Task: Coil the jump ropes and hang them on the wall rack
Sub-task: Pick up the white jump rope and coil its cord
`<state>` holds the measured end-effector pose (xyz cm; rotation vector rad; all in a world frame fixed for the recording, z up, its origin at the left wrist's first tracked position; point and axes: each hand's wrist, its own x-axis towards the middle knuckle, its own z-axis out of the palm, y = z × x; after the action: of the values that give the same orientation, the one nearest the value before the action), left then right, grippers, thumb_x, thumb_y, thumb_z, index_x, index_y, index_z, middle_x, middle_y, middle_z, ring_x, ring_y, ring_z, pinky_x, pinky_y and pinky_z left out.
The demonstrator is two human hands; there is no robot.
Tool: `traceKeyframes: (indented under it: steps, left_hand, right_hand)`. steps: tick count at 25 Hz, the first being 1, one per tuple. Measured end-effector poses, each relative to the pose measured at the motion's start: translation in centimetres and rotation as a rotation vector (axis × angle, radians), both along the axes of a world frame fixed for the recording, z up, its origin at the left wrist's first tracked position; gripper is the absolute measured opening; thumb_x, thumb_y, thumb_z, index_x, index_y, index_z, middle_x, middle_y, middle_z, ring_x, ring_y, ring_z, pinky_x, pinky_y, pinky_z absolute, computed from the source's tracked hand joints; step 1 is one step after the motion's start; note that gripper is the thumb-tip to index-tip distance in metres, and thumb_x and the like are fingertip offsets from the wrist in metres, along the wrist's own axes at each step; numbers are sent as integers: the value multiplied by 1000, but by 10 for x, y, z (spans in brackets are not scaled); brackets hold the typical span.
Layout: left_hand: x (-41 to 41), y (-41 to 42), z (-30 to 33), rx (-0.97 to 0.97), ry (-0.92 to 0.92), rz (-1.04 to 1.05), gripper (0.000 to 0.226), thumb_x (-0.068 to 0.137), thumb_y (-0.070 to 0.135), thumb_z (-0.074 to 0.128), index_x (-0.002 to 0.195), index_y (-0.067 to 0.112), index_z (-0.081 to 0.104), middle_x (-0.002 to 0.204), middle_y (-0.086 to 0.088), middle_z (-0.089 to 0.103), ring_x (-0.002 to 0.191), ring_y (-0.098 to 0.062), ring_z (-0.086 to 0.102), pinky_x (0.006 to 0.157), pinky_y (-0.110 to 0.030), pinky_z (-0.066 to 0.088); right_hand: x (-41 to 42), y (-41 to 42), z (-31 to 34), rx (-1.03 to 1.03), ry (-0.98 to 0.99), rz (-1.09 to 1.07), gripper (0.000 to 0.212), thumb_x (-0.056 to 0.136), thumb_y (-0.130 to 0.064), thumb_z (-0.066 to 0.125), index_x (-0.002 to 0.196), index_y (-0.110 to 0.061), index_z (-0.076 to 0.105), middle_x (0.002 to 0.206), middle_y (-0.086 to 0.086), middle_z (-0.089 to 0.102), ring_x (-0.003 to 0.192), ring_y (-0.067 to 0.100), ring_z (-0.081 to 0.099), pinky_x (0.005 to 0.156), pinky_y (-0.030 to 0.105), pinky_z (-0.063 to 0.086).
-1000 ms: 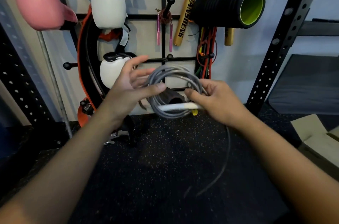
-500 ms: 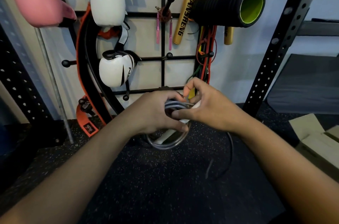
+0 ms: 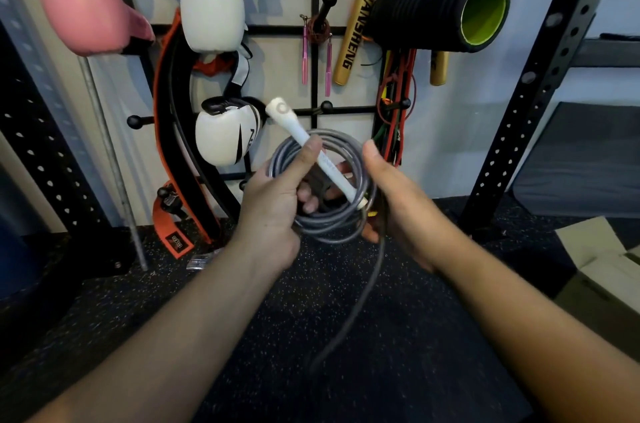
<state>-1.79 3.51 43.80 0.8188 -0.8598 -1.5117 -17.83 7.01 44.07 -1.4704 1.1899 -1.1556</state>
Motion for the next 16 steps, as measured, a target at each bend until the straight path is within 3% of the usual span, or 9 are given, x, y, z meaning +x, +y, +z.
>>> traceKeyframes:
  steps: [2, 4, 6, 8, 11, 13, 14, 16]
  left_hand:
    - [-9, 8, -9, 38, -32, 151, 34, 72, 46, 88, 90, 20, 76, 63, 5, 55, 50, -8, 45, 56, -27, 46]
    - [-10, 13, -12, 21, -84, 198, 33, 73, 51, 86, 87, 23, 78, 76, 0, 65, 59, -11, 56, 67, -32, 52]
    - [-7, 12, -10, -62, -192, 143, 37, 73, 56, 82, 97, 27, 77, 96, 3, 78, 83, -14, 73, 87, -37, 57]
    - [2, 6, -2, -201, -356, 147, 65, 69, 63, 79, 124, 30, 66, 118, 5, 75, 108, -13, 71, 103, -41, 52]
    - [30, -4, 24, -583, -773, 279, 103, 66, 65, 78, 153, 30, 34, 145, 6, 54, 132, -8, 51, 112, -32, 37]
    - [47, -5, 49, -781, -1179, 58, 114, 61, 67, 81, 156, 36, 26, 148, 15, 51, 135, -3, 42, 108, -26, 29]
    - [48, -3, 55, -767, -1324, -135, 117, 58, 67, 82, 156, 40, 23, 145, 22, 50, 132, 0, 43, 104, -24, 29]
    - [40, 0, 53, -654, -1407, -457, 112, 58, 61, 86, 152, 41, 30, 134, 28, 53, 116, 6, 54, 98, -19, 37]
  right_hand:
    - [17, 5, -5, -2, -239, -36, 40, 100, -48, 57, 114, -13, 69, 71, 2, 68, 53, 12, 62, 49, 22, 48]
    - [22, 4, -10, -9, -298, -77, 24, 98, -33, 67, 113, -14, 70, 74, 3, 68, 61, 11, 64, 59, 23, 52]
    - [14, -1, -8, -17, -244, -85, 19, 96, -28, 71, 111, -15, 72, 85, 6, 70, 74, 16, 65, 72, 28, 55]
    - [3, -3, 3, -4, -167, -69, 17, 95, -24, 71, 110, -16, 74, 93, 10, 72, 83, 20, 67, 80, 33, 57]
    - [-15, -1, 16, 39, 51, 40, 10, 95, -20, 71, 104, -19, 75, 79, 3, 69, 67, 11, 65, 62, 20, 55]
    - [-20, 1, 20, 14, 236, 108, 9, 96, -18, 69, 103, -20, 73, 76, 1, 69, 64, 9, 65, 60, 19, 54]
    - [-20, 0, 20, -12, 309, 134, 9, 96, -18, 69, 105, -20, 71, 79, 4, 70, 67, 11, 67, 64, 22, 56]
    - [-16, -1, 20, -50, 377, 160, 13, 95, -19, 70, 107, -19, 65, 84, 6, 69, 72, 16, 68, 70, 32, 56]
